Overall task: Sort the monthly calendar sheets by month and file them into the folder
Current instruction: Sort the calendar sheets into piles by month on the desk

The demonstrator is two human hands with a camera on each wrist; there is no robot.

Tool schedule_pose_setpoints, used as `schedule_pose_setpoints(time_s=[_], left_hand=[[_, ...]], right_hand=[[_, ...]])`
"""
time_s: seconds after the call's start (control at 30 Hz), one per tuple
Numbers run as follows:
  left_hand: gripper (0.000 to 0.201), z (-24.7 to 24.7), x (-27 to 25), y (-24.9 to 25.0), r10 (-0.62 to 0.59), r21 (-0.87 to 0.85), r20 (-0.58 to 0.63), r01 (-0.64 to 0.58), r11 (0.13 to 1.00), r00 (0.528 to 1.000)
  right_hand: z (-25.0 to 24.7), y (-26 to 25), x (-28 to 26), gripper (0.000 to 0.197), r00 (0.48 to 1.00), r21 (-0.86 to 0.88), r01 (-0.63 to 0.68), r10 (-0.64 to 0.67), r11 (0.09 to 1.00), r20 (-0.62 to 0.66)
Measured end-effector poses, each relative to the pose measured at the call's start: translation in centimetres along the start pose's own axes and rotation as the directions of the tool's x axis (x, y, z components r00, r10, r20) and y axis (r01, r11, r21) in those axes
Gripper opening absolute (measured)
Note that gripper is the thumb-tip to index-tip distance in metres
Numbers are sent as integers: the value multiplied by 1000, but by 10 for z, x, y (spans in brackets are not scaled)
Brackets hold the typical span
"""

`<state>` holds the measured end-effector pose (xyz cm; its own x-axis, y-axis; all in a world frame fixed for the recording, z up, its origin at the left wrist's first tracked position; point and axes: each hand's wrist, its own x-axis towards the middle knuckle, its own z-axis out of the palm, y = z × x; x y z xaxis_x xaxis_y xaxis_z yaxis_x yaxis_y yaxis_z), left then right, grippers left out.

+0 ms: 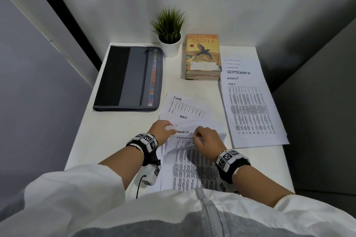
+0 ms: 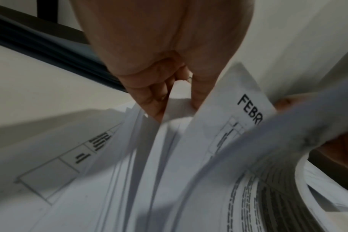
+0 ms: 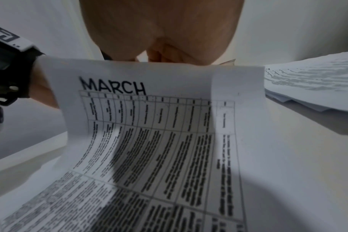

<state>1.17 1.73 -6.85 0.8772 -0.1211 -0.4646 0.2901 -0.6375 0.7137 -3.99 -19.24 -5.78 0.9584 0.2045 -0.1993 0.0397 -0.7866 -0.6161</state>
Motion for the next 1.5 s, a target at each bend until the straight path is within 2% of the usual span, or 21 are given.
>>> schedule_pose_setpoints(time_s=[0.1,0.17,0.27,0.37,0.6,0.67,0.77,0.87,1.0,1.13,1.23,1.33,1.43,1.5], left_hand=[[15,4,-2,2,-18,-22,0,18,1000,1000],[19,4,-2,1,-12,-19,-8,11,1000,1000],[21,4,-4,-1,3,-13,4,-3,1000,1000],[19,2,-4,-3,21,-39,23,-21,999,1000],[23,2,-6,-5,17,-106,34,-14,994,999],[29,0,-6,-5,17,-115,30,-14,993,999],[24,-4,-5,-6,47,-13,37,-46,999,998],[16,-4,-6,-7,86,65,39,-89,994,996],[15,-2,-8,-6,77,-25,23,-77,997,997],[15,-1,-10,-7,42,-61,17,-41,997,999],[16,-5,-9,-6,46,-61,10,-46,997,999],[16,-10,-11,-5,47,-36,17,-47,998,999],[14,-11,-12,-3,50,-54,29,-48,997,998],[13,-12,-14,-1,27,-133,79,-16,991,996]], right_hand=[[0,-3,0,22,999,112,-45,48,993,-22],[0,-3,-1,28,999,73,-14,17,997,-41],[3,0,-2,33,1000,2,-15,15,1000,-1],[3,1,-4,34,1000,13,-27,27,1000,13],[1,-1,-3,20,1000,-11,-21,21,1000,5],[0,0,-1,24,1000,-80,12,-12,997,-1],[-3,-1,0,32,1000,-65,-4,2,998,-29],[-4,-2,-1,20,998,11,-54,54,998,-14],[-6,-8,-1,31,1000,22,-12,11,1000,19],[-3,-4,0,23,1000,-34,-2,2,999,-1],[-2,-2,0,29,999,-97,30,-34,995,-35],[-5,-4,3,31,999,-47,-6,4,999,-39],[-7,-8,6,15,999,-8,-26,26,1000,-21],[-7,-10,7,26,1000,-11,-1,1,1000,0]])
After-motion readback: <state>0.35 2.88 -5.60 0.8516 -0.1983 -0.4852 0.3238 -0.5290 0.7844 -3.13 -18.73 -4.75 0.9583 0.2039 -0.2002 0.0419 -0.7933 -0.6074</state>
